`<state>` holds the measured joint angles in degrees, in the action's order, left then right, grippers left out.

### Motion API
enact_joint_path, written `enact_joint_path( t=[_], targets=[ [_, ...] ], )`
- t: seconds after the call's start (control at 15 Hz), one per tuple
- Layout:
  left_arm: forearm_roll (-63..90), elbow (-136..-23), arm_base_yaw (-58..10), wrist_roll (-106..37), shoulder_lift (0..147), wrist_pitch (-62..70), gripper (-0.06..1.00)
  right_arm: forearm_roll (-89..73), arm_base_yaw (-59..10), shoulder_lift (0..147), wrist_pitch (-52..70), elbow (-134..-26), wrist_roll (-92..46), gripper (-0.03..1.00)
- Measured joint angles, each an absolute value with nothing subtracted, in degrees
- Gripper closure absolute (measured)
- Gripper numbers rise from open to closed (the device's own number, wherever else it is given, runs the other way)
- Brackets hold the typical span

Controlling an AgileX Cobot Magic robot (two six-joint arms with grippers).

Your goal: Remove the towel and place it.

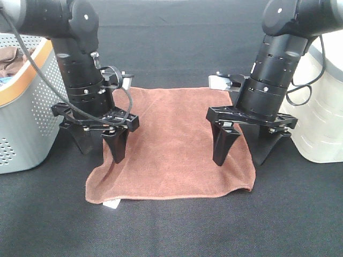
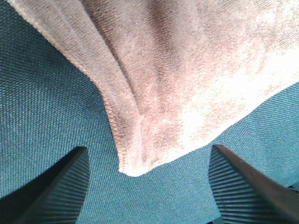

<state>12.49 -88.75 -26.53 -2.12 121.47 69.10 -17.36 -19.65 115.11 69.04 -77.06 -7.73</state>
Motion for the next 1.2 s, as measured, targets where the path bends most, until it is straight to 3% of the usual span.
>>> enact_joint_path(
  t=[0.4, 0.67, 1.2],
  targets=[
    [12.5, -92.1, -26.5, -2.1, 114.2, 69.1, 0.25, -19.8, -19.7, 110.2, 69.4, -78.8, -7.8, 0.16],
    [12.1, -99.8, -26.5, -2.1, 107.3, 69.2, 0.25, -20.3, -19.7, 98.4, 69.4, -78.8, -7.9, 0.16],
    [6.8, -99.5, -26.5, -1.9, 88.0, 69.4, 0.25, -15.2, -19.7, 73.6, 69.7, -76.4, -8.3, 0.16]
  ],
)
